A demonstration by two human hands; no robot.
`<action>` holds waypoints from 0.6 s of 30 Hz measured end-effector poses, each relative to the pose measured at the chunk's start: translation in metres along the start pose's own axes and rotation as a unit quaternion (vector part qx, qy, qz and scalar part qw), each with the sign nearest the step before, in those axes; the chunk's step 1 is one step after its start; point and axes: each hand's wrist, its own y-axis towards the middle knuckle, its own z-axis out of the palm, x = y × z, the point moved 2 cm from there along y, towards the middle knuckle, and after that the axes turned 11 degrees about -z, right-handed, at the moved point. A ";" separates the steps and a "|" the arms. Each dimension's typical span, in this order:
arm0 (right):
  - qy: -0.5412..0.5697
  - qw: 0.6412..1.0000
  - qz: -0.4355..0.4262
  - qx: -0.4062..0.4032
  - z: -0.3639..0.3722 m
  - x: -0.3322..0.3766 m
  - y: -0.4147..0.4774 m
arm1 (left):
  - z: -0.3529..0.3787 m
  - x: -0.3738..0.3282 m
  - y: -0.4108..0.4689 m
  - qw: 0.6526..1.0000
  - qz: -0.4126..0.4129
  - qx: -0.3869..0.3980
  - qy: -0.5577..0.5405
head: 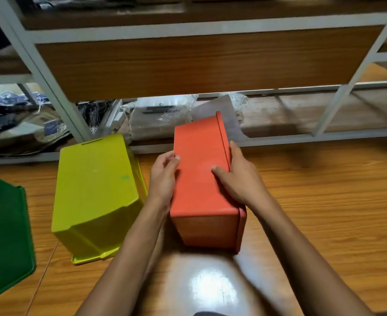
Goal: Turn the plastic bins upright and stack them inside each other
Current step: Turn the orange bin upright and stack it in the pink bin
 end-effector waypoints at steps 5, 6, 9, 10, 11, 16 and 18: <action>0.050 0.994 0.018 -0.097 -0.007 -0.005 -0.004 | 0.012 0.006 -0.010 0.986 0.044 0.000 0.163; 0.058 0.993 0.018 -0.105 -0.008 -0.005 -0.005 | 0.014 0.006 -0.013 0.974 0.071 -0.008 0.213; 0.078 0.990 0.003 -0.120 -0.006 -0.001 -0.002 | 0.019 -0.011 -0.019 0.944 0.139 -0.028 0.297; 0.088 0.989 -0.009 -0.121 -0.003 0.001 0.000 | 0.021 -0.021 -0.020 0.941 0.152 -0.027 0.300; 0.098 0.987 -0.023 -0.121 0.000 0.006 0.001 | 0.023 -0.030 -0.021 0.942 0.156 -0.025 0.296; 0.197 0.970 -0.087 -0.113 0.014 0.016 -0.001 | 0.028 -0.044 -0.020 0.960 0.101 0.015 0.261; 0.163 0.977 -0.087 -0.110 0.021 0.005 -0.002 | 0.021 -0.043 -0.018 0.952 0.083 0.014 0.294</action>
